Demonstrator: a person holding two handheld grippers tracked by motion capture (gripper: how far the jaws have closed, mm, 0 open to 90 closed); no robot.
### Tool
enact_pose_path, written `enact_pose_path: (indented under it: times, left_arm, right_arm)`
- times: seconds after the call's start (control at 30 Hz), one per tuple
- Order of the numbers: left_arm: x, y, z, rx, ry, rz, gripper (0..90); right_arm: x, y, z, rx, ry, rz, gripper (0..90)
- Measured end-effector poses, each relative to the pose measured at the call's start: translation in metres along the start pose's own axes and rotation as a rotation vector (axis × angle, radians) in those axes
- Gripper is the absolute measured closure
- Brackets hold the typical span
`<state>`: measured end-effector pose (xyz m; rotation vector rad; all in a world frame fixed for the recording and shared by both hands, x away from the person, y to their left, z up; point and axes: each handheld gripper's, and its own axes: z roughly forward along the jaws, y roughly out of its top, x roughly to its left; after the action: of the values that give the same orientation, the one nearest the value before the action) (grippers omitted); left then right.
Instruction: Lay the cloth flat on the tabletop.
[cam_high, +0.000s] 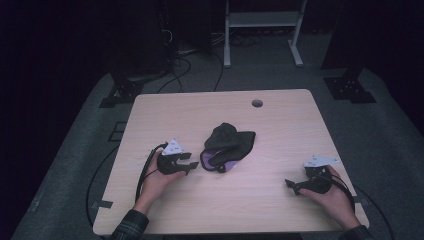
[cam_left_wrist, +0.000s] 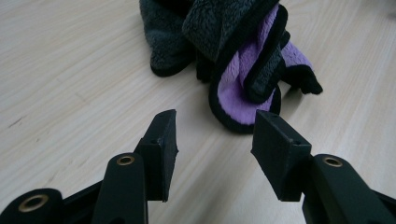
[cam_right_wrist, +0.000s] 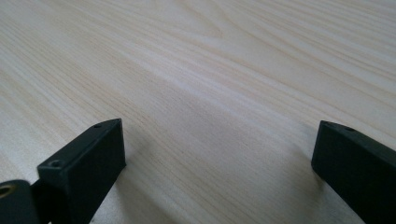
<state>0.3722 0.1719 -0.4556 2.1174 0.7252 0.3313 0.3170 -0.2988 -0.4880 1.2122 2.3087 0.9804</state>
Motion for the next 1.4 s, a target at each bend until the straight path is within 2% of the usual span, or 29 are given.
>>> enact_pose_path:
  times: [0.1, 0.2, 0.23, 0.33, 0.37, 0.4, 0.53, 0.6, 0.63, 0.7, 0.8, 0.9, 1.07, 1.2, 1.27, 1.4]
  left_arm:
    - [0.001, 0.002, 0.012, 0.009, -0.009, -0.003, 50.1]
    - [0.001, 0.004, 0.017, 0.020, -0.014, 0.003, 51.3]
    - [0.001, 0.007, 0.021, 0.019, -0.018, 0.004, 52.0]
    - [0.002, 0.009, 0.026, 0.028, -0.025, 0.009, 57.0]
    - [0.003, 0.010, 0.028, 0.034, -0.029, 0.008, 57.0]
    - [0.003, 0.010, 0.030, 0.042, -0.029, 0.006, 58.7]
    - [0.003, 0.009, 0.036, 0.091, -0.063, -0.043, 72.2]
    - [0.001, 0.010, 0.035, 0.113, -0.082, -0.053, 79.3]
    - [0.001, 0.011, 0.034, 0.119, -0.096, -0.064, 82.1]
    - [-0.001, 0.012, 0.032, 0.124, -0.115, -0.077, 85.0]
    - [-0.003, 0.013, 0.031, 0.135, -0.138, -0.083, 86.5]
    - [-0.005, 0.013, 0.031, 0.144, -0.142, -0.069, 86.6]
    - [-0.007, 0.013, 0.031, 0.133, -0.152, -0.080, 86.6]
    - [-0.008, 0.013, 0.030, 0.130, -0.160, -0.075, 86.6]
    - [-0.009, 0.013, 0.030, 0.128, -0.166, -0.082, 86.7]
    - [-0.009, 0.013, 0.030, 0.125, -0.175, -0.082, 86.9]
  right_arm:
    - [0.000, 0.000, 0.000, -0.001, -0.002, 0.001, 2.2]
    - [0.000, 0.000, 0.000, -0.001, -0.001, 0.000, 3.4]
    - [0.000, 0.000, -0.001, -0.013, 0.007, -0.006, 7.7]
    - [0.000, 0.000, -0.001, -0.014, 0.007, -0.005, 8.3]
    - [0.000, 0.000, -0.002, -0.018, 0.010, -0.008, 13.6]
    - [0.000, 0.000, -0.003, -0.020, 0.012, -0.010, 13.7]
    - [0.001, 0.000, -0.003, -0.020, 0.013, -0.009, 15.6]
    - [0.001, 0.001, -0.004, -0.019, 0.019, -0.014, 21.6]
    - [0.001, 0.001, -0.005, -0.018, 0.022, -0.017, 27.6]
    - [0.002, 0.004, -0.007, -0.025, 0.034, -0.024, 34.1]
    - [0.007, 0.009, -0.012, -0.066, 0.056, -0.028, 42.7]
    - [0.015, 0.016, -0.016, -0.109, 0.097, -0.033, 48.3]
    - [0.034, 0.033, -0.011, -0.156, 0.179, -0.063, 52.4]
    - [0.053, 0.048, 0.001, -0.159, 0.242, -0.095, 52.7]
    - [0.068, 0.058, 0.013, -0.155, 0.275, -0.128, 52.2]
    - [0.088, 0.072, 0.031, -0.149, 0.312, -0.171, 51.5]
